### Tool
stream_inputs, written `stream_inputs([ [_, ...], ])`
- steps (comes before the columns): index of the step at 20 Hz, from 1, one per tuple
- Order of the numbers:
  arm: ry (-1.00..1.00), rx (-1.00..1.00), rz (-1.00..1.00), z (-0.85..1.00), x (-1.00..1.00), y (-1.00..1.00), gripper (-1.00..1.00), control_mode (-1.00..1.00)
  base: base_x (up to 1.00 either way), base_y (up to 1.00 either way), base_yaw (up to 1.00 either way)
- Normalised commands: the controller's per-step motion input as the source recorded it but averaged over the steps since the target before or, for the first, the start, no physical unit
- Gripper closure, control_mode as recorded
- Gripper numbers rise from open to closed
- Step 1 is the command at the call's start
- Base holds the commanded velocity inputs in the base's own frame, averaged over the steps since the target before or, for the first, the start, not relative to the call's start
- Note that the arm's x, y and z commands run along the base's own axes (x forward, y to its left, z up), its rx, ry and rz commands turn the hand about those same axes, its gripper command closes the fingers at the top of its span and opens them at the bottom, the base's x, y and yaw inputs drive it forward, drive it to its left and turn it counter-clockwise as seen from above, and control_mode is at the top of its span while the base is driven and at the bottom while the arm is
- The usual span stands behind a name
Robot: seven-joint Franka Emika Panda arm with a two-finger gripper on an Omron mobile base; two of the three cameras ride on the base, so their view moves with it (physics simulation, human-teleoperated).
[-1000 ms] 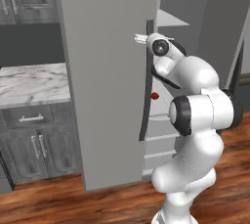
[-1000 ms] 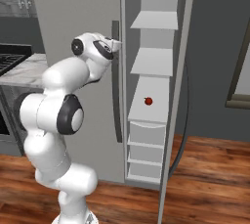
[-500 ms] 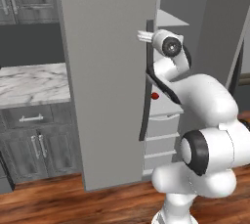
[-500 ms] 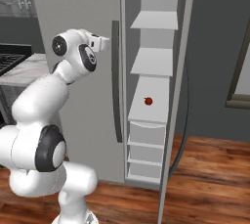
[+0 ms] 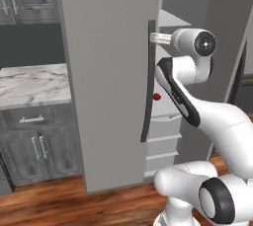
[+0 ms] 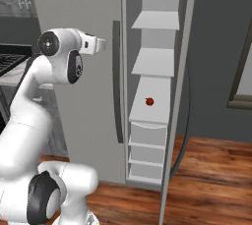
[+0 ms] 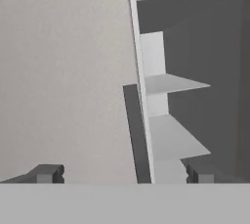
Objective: Pick up the frozen steak from the freezer, place it on any shelf in the fridge, and close the fridge and freezer doors when done.
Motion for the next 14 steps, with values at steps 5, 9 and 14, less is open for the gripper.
stream_inputs([
  [5,0.08,0.02,0.12,0.00,-1.00,-0.18,-1.00,-1.00,0.00,0.00,0.00],
  [9,0.06,0.02,0.11,0.00,-1.00,-0.22,-1.00,-1.00,0.00,0.00,0.00],
  [14,0.05,0.03,0.05,0.00,-1.00,-0.39,-1.00,-1.00,0.00,0.00,0.00],
])
